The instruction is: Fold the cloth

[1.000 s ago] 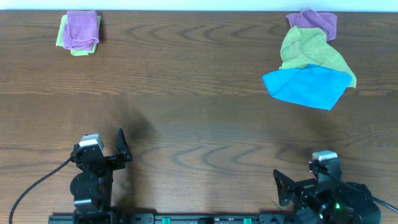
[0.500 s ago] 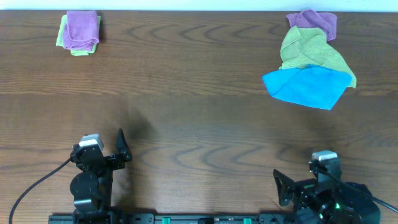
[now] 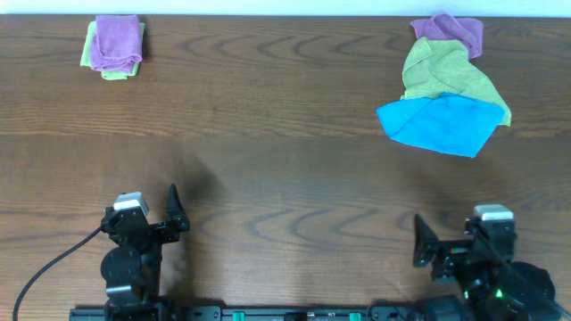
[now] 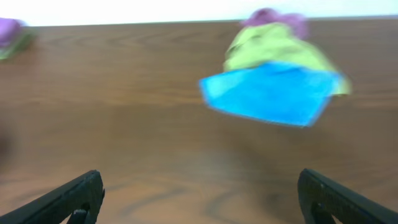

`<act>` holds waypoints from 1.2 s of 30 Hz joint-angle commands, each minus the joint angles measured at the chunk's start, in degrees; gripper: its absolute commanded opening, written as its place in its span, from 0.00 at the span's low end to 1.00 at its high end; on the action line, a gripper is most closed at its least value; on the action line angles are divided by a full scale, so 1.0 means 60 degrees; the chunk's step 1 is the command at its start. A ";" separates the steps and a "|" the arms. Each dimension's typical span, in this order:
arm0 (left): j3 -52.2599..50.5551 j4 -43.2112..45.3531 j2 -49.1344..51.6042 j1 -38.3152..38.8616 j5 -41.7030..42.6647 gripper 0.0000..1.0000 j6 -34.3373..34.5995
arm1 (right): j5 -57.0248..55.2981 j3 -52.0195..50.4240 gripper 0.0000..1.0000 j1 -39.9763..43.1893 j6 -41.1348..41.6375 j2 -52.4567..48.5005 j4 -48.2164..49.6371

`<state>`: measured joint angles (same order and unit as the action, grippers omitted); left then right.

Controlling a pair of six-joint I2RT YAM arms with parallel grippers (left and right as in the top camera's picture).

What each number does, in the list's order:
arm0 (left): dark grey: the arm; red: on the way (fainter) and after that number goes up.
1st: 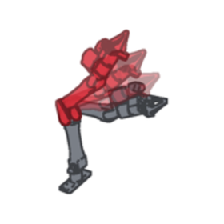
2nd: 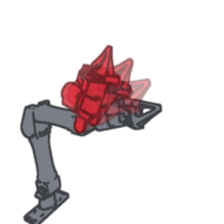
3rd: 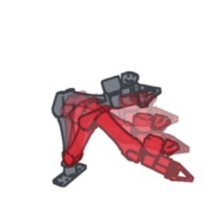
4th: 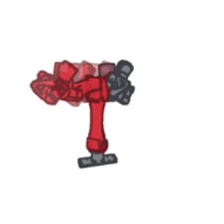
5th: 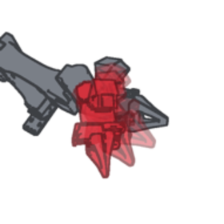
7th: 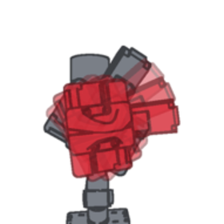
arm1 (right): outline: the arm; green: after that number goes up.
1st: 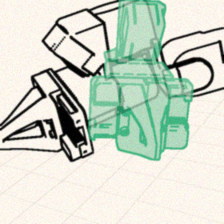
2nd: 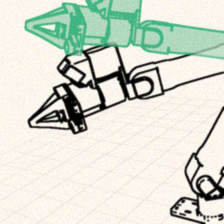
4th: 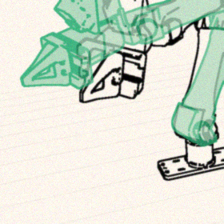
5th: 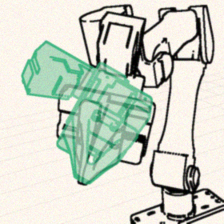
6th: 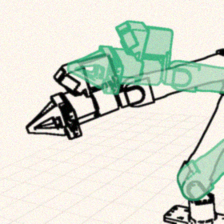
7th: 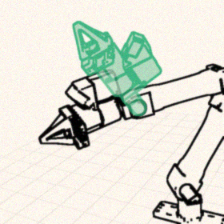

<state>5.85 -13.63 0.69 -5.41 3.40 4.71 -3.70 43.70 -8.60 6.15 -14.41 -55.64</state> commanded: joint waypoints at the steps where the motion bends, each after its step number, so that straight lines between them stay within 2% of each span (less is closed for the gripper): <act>1: -0.0273 -0.0040 -0.0069 0.0025 -0.0168 0.95 0.0069 | -0.0273 -0.0801 0.99 0.0922 -0.1934 0.0361 0.0350; 5: -0.0273 -0.0040 -0.0069 0.0025 -0.0168 0.95 0.0073 | -0.0280 -0.2371 0.99 0.1373 -0.2918 0.0998 0.1344; 12: -0.0277 -0.0040 -0.0069 0.0025 -0.0168 0.95 0.0073 | -0.0047 -0.4637 0.99 0.1362 -0.2914 0.2342 0.1887; 21: -0.0277 -0.0040 -0.0069 0.0025 -0.0168 0.95 0.0073 | 0.0299 -0.5705 0.99 0.1359 -0.2892 0.2353 0.1971; 36: -0.0273 -0.0044 -0.0069 0.0025 -0.0168 0.95 0.0073 | 0.0415 -0.5712 0.99 0.1351 -0.2892 0.2350 0.2047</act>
<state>5.78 -13.47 0.67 -5.41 2.98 4.69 -1.91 10.24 -0.82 -10.63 -0.84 -43.46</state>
